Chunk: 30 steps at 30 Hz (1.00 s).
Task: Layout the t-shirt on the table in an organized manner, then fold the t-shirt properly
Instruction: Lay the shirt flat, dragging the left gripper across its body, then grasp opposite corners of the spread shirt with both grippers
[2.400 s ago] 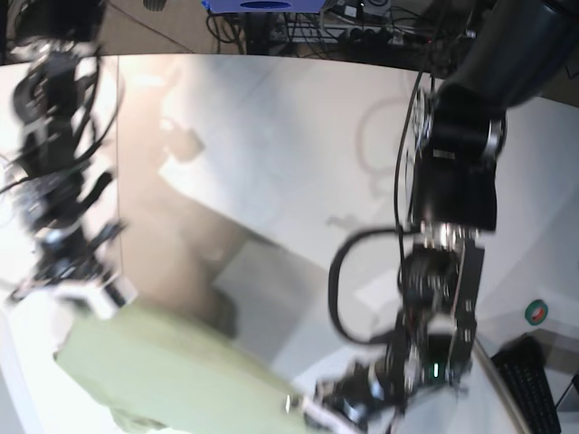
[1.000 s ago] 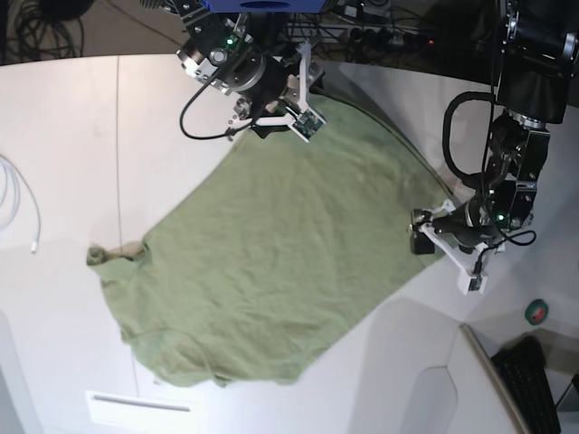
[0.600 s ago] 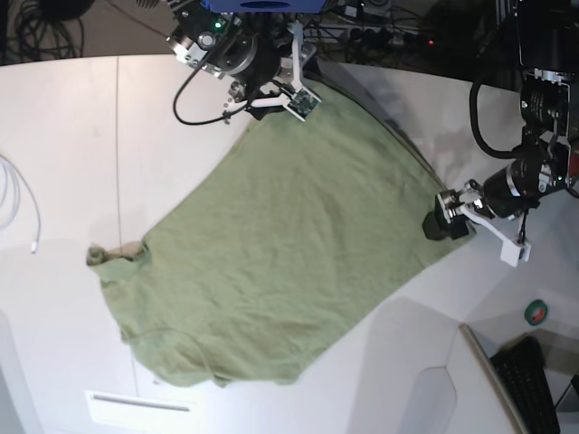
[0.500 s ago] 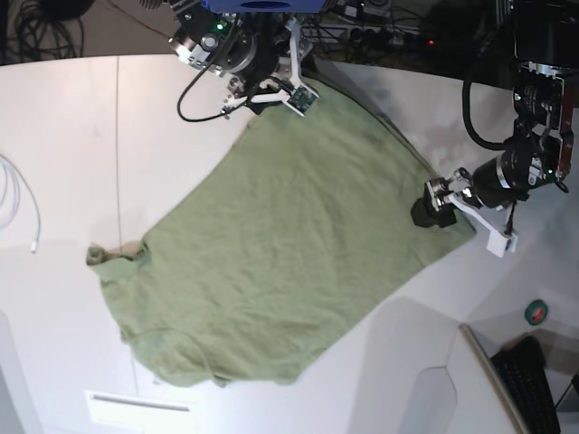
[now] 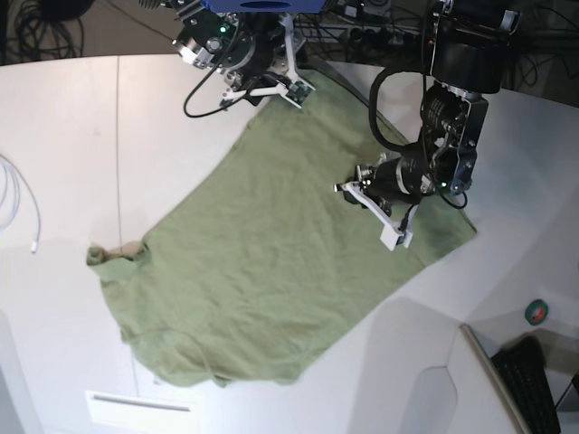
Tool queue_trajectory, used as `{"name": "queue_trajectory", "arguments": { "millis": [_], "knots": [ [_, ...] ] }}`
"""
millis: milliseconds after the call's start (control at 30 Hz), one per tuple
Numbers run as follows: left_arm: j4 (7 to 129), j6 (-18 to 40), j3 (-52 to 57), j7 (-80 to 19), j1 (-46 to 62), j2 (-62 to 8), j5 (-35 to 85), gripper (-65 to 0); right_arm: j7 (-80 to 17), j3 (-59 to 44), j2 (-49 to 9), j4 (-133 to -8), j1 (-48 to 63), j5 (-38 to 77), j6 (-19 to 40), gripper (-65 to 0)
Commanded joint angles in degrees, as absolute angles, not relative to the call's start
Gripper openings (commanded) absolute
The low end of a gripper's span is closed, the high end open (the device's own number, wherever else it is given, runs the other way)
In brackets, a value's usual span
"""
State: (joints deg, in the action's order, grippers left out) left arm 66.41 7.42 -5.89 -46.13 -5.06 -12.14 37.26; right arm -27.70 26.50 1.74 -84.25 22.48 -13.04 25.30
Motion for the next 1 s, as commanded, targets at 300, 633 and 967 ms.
{"name": "queue_trajectory", "arguments": {
  "millis": [300,633,967],
  "knots": [
    [57.45,7.43,-5.49,-46.37,-9.89,-15.52,29.93,-65.0,-27.03,27.56,1.98,-84.62,24.40,-14.90,24.84,-32.4],
    [45.76,7.43,-5.49,-39.43,-22.46,-15.25,19.65,-65.0,-27.03,27.47,-0.84,-87.08,25.19,-14.90,24.75,-32.4],
    [62.11,7.52,3.38,-49.01,-16.48,-23.52,39.43,-65.0,-26.86,14.46,-0.40,-98.24,22.90,-14.73,12.70,-32.3]
  ]
}}
